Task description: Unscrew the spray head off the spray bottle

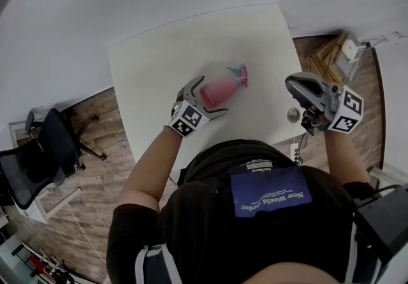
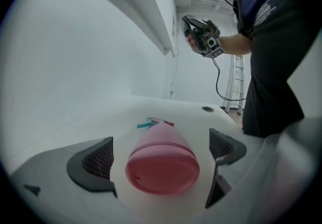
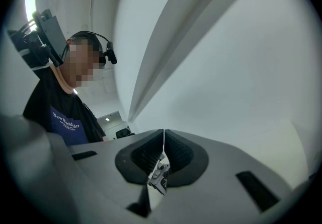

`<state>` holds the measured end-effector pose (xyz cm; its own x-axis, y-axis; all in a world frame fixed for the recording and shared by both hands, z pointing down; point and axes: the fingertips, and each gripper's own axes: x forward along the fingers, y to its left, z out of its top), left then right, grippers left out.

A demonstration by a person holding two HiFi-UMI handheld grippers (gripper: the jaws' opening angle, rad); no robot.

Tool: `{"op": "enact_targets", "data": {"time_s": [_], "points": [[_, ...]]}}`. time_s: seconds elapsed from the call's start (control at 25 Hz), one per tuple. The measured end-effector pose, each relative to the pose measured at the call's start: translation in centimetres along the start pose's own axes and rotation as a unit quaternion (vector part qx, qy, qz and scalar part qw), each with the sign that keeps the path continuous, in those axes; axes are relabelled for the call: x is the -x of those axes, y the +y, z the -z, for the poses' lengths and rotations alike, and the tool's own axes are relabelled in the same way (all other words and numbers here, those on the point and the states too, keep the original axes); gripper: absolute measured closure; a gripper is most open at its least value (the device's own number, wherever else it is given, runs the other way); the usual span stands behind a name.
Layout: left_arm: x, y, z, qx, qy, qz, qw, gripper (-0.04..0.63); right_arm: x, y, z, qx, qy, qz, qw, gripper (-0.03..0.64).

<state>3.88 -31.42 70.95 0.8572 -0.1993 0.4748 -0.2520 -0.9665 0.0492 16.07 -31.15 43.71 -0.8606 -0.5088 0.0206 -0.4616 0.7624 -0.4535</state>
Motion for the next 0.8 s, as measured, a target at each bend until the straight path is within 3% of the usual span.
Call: {"op": "enact_targets", "data": {"time_s": [0.16, 0.6, 0.8], "points": [[-1.0, 0.0, 0.6, -0.017, 0.005, 0.006, 0.9998, 0.012, 0.3, -0.1, 0.3, -0.003, 0.002, 0.006, 1.0, 0.621], [-2.9, 0.1, 0.7, -0.02, 0.001, -0.001, 0.9998, 0.012, 0.7, -0.7, 0.9, -0.008, 0.01, 0.019, 1.0, 0.621], [-3.9, 0.5, 1.7, -0.034, 0.027, -0.012, 0.999, 0.012, 0.8, -0.9, 1.1, -0.007, 0.012, 0.026, 1.0, 0.621]]}}
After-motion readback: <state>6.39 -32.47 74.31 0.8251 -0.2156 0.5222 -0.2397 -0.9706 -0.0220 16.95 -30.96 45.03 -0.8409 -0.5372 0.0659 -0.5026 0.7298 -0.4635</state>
